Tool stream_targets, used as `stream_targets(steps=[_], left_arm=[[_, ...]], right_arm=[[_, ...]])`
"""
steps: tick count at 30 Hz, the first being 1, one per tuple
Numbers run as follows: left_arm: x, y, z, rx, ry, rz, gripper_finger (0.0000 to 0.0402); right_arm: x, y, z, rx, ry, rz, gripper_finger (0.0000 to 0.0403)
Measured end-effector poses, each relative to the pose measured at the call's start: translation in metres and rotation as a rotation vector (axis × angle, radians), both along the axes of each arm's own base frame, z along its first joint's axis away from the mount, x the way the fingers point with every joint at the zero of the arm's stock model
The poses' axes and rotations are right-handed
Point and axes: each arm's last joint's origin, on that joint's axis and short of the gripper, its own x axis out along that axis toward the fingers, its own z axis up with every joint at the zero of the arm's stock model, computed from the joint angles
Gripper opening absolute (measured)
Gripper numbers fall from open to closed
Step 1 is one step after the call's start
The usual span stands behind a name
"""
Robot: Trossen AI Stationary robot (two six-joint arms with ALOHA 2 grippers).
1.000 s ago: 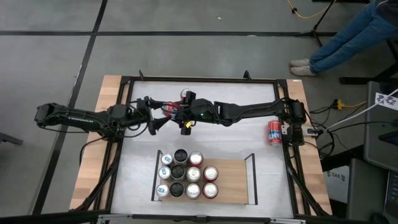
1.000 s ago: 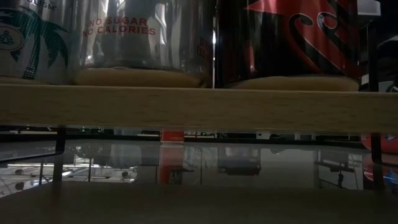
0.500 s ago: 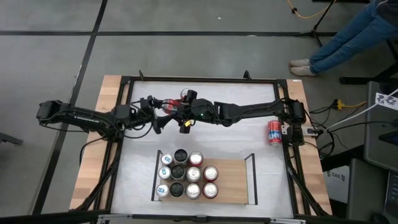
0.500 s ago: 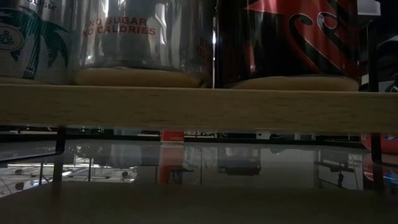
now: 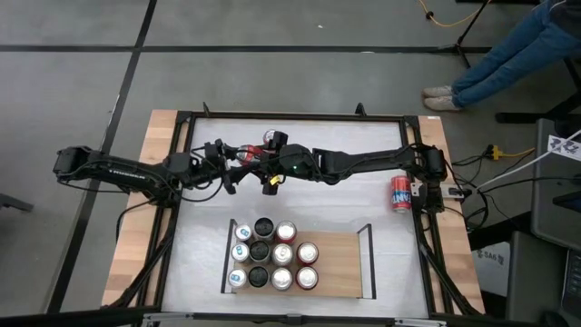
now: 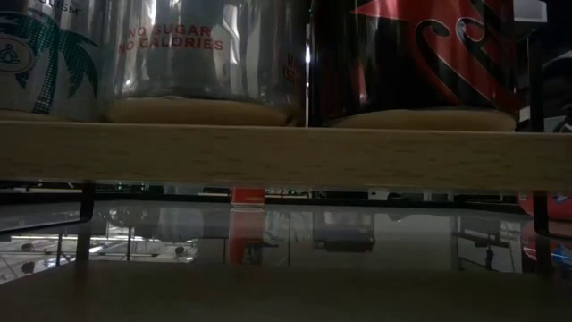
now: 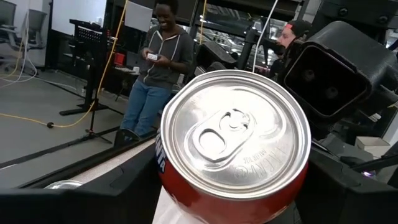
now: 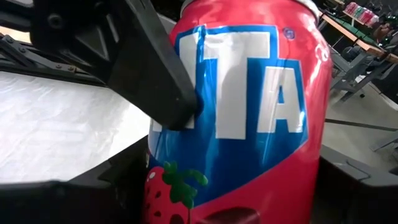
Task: Place canned beverage on shelf
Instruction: Put the red soda can on the shelf aligned with the other red soda can
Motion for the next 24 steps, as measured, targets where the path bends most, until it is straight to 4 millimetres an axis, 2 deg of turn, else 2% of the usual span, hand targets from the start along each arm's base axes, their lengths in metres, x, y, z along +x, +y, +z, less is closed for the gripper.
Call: stream_targets(steps=[7, 15, 19, 24], left_arm=[[0.000, 0.000, 0.000, -0.004, 0.003, -0.005, 0.0270], [0.000, -0.001, -0.001, 0.007, 0.017, -0.015, 0.0270], [0.000, 0.000, -0.002, 0.006, 0.024, -0.013, 0.0270], [0.001, 0.000, -0.004, 0.006, 0.043, -0.015, 0.0270]], right_arm=[[0.000, 0.000, -0.001, 0.014, 0.004, -0.017, 0.0314], [-0.005, 0.000, -0.002, 0.022, 0.055, -0.017, 0.0390], [-0.020, 0.000, 0.010, 0.071, 0.118, -0.030, 0.0388], [-0.052, 0.001, 0.035, 0.113, 0.206, -0.062, 0.0372]])
